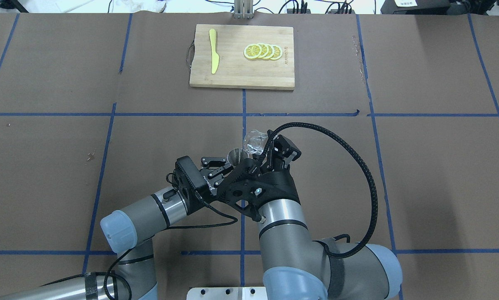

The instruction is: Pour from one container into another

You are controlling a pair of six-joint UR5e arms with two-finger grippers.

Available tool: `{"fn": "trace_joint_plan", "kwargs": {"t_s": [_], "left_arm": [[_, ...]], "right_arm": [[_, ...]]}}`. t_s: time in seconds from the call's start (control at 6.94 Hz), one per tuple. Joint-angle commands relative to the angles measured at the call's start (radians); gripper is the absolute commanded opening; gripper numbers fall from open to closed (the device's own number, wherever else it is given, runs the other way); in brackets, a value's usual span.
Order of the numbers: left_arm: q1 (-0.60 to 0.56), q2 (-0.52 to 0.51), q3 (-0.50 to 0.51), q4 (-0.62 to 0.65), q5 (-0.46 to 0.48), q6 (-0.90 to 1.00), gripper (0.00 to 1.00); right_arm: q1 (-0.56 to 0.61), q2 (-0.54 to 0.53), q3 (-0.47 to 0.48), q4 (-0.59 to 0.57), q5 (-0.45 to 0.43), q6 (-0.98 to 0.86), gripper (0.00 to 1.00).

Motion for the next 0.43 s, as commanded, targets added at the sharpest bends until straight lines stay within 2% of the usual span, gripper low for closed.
{"fn": "trace_joint_plan", "kwargs": {"t_s": [0.0, 0.29], "left_arm": [[0.000, 0.000, -0.001, 0.000, 0.000, 0.000, 0.00], [0.002, 0.000, -0.001, -0.002, 0.000, 0.000, 0.00]], "right_arm": [[0.001, 0.020, -0.004, -0.001, -0.003, -0.028, 0.00], [0.001, 0.028, -0.013, -0.001, -0.005, -0.047, 0.00]]}}
